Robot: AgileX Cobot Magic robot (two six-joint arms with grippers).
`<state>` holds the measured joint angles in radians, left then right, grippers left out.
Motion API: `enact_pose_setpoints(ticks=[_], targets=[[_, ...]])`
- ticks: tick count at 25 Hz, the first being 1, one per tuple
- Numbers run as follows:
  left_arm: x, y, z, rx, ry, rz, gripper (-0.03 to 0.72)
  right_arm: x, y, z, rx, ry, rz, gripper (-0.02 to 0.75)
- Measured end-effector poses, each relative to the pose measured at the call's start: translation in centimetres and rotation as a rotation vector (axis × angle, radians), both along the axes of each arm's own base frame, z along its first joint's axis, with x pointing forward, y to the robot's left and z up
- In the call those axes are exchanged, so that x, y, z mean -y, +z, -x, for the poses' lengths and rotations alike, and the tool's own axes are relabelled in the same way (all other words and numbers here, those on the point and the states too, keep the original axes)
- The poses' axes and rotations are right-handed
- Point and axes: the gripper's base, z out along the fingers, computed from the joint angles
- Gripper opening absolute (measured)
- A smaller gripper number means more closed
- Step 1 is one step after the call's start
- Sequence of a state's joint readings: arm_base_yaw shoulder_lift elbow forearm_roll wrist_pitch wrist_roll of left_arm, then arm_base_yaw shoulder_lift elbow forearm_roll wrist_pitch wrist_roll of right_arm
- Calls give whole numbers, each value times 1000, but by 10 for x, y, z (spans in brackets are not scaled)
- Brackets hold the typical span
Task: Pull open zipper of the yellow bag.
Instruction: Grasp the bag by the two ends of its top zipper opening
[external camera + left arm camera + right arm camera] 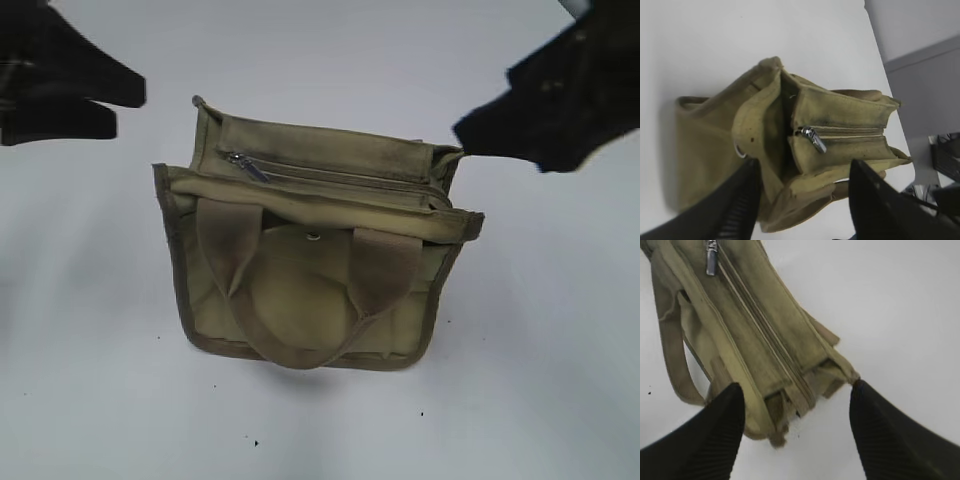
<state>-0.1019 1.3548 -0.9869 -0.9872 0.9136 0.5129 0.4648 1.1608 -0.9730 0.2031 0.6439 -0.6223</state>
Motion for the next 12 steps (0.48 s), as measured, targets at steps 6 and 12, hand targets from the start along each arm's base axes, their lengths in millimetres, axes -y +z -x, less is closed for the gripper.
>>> enact_pose_setpoints(ticks=[6, 12], targets=[[43, -16, -39, -49, -113, -3, 436, -56, -13, -46, -38, 106, 39, 511], [58, -39, -61, -101, -131, -14, 435, -94, -28, -76, -59, 149, 49, 511]])
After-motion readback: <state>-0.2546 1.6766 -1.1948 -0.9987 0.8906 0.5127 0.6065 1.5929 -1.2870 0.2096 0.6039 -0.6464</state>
